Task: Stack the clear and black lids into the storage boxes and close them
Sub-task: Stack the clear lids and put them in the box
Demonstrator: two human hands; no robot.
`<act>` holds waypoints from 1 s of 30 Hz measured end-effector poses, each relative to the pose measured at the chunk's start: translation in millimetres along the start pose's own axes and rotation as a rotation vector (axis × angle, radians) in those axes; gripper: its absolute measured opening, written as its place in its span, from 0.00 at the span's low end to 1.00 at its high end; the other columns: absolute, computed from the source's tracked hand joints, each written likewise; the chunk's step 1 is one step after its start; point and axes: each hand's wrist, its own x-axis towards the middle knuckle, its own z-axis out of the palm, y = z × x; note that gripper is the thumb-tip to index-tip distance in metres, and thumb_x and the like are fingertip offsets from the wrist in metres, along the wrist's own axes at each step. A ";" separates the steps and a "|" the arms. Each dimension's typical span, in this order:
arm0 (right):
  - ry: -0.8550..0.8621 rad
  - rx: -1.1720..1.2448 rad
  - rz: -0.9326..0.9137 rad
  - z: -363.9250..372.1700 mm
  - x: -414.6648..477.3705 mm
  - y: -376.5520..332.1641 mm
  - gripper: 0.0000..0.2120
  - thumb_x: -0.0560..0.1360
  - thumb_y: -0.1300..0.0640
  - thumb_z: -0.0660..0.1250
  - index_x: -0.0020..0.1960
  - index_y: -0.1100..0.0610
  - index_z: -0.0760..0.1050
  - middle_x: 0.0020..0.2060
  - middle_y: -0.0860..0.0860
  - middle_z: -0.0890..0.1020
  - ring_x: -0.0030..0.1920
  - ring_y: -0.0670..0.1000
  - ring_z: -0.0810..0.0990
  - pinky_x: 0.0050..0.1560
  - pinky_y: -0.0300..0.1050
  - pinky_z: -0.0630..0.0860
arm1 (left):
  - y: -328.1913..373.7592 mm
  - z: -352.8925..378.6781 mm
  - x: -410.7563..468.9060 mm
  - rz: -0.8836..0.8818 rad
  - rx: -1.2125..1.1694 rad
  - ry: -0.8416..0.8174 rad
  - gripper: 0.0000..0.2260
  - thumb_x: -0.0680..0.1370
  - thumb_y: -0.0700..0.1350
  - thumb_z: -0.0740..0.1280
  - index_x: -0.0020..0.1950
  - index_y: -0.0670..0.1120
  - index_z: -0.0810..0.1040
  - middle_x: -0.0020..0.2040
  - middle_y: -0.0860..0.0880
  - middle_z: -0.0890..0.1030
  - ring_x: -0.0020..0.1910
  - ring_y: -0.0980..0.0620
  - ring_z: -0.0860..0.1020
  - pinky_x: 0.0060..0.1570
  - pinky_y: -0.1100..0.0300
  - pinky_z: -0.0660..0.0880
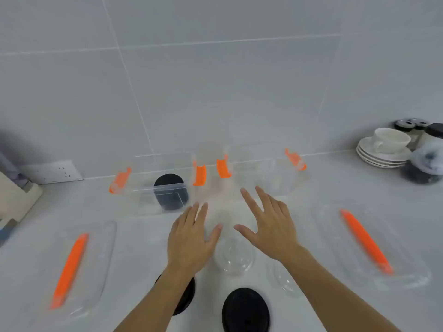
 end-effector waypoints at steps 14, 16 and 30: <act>-0.293 0.015 -0.042 59.8 -41.6 10.2 0.38 0.71 0.30 0.50 0.75 0.45 0.44 0.74 0.53 0.59 0.70 0.52 0.62 0.68 0.47 0.57 | -7.5 47.6 -25.3 0.049 0.024 -0.122 0.30 0.76 0.64 0.51 0.74 0.50 0.62 0.73 0.52 0.69 0.74 0.53 0.62 0.71 0.57 0.57; -0.322 0.041 -0.048 61.8 -42.9 11.9 0.38 0.70 0.30 0.51 0.75 0.46 0.45 0.72 0.52 0.62 0.70 0.52 0.62 0.68 0.47 0.57 | -9.0 50.4 -25.3 0.040 0.029 -0.144 0.30 0.76 0.64 0.51 0.73 0.49 0.64 0.72 0.52 0.69 0.74 0.53 0.61 0.72 0.57 0.56; -0.437 0.107 -0.094 67.9 -47.0 14.9 0.42 0.68 0.34 0.61 0.74 0.50 0.51 0.67 0.47 0.68 0.67 0.50 0.65 0.65 0.45 0.57 | -3.4 56.5 -20.5 -0.039 0.021 -0.301 0.22 0.77 0.59 0.56 0.60 0.44 0.73 0.58 0.47 0.72 0.56 0.48 0.71 0.54 0.57 0.70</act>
